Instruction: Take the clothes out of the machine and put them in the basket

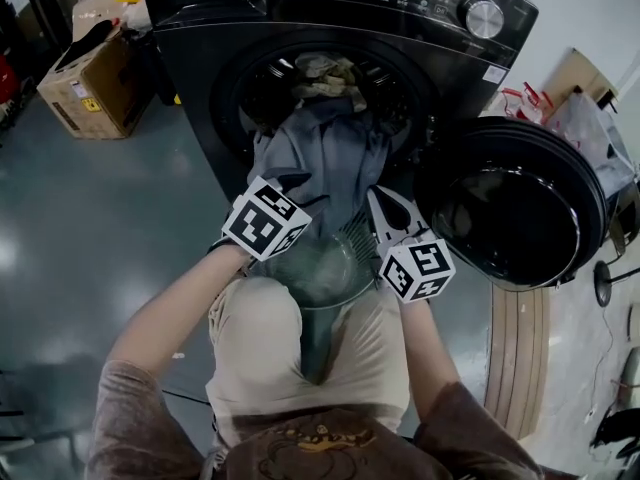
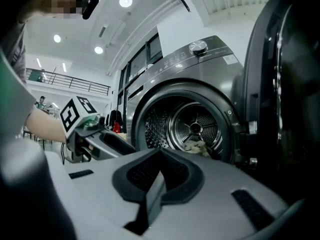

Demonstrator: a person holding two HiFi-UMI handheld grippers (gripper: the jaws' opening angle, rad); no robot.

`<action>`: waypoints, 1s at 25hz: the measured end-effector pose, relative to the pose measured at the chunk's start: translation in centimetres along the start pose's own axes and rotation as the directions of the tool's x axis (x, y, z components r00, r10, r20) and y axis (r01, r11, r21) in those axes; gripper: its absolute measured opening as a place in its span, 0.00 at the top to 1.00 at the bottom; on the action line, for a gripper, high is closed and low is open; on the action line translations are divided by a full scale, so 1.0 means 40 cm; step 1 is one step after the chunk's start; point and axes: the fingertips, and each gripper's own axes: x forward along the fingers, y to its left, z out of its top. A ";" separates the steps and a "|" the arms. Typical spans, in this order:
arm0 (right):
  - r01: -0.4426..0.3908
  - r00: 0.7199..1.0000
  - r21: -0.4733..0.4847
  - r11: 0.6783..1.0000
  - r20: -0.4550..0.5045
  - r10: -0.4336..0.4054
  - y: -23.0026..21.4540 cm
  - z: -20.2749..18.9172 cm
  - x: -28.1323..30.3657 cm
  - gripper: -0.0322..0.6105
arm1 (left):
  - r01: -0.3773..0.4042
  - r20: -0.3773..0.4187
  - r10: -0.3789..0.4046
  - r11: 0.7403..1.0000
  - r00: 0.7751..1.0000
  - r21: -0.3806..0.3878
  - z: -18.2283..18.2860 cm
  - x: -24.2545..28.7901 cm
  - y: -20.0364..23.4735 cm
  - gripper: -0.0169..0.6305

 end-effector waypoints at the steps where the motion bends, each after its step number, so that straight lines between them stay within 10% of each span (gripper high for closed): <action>1: 0.000 1.000 0.001 1.000 -0.001 0.000 0.002 0.000 0.000 0.95 | -0.013 0.002 0.013 1.000 1.000 0.002 0.001 0.014 0.017 0.63; 25: 0.051 0.998 0.008 0.999 -0.035 -0.051 -0.014 -0.039 0.001 0.95 | -0.159 -0.185 0.150 0.987 0.971 -0.037 -0.101 0.396 0.314 0.53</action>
